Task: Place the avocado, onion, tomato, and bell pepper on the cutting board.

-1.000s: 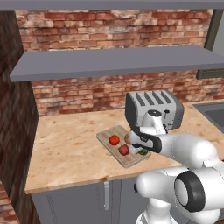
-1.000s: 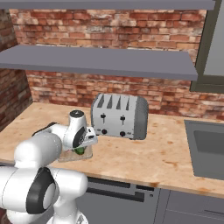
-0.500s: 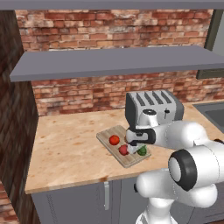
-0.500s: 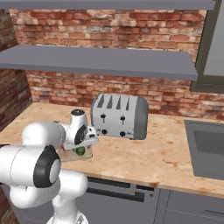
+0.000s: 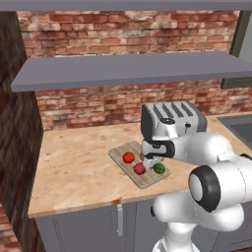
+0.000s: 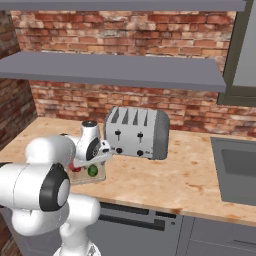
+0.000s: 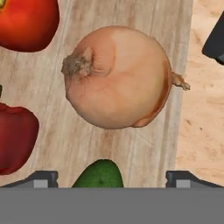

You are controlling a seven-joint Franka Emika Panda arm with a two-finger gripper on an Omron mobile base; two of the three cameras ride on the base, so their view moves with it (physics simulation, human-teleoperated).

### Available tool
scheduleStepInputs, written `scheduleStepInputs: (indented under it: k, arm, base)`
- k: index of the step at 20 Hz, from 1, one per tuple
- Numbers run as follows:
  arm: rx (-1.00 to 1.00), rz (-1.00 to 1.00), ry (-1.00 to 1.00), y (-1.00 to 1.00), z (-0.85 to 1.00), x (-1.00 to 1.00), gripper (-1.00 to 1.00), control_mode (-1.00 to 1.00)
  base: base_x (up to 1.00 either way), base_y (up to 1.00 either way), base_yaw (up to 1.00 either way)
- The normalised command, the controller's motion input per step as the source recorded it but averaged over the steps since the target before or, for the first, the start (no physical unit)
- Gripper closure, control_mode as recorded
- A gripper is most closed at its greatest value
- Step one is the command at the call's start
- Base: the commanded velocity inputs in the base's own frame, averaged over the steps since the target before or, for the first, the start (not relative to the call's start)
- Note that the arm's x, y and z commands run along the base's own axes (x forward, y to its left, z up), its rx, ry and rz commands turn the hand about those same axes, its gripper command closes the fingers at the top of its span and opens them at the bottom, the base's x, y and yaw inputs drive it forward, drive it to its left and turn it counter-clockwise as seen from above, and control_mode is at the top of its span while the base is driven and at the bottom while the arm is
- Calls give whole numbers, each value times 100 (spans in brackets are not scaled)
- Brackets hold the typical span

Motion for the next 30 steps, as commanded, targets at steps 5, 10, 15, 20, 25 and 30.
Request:
scheduleStepInputs:
  k: [5, 10, 15, 20, 25, 30]
  arm:
    - [0, 9, -16, 11, 59, 0, -100, -100]
    - [0, 9, -17, 3, 85, -29, -100, -100]
    - [0, 8, -20, 0, 76, -84, -100, -100]
    - [0, 5, -21, 0, 59, -100, -100, -100]
    - [0, 1, -13, -5, 61, -100, -100, -100]
    - [0, -7, -1, -53, 75, -67, -100, -100]
  base:
    - [0, 0, 0]
    - [0, 0, 0]
    - [0, 0, 0]
    - [0, 0, 0]
    - [0, 0, 0]
    - [0, 0, 0]
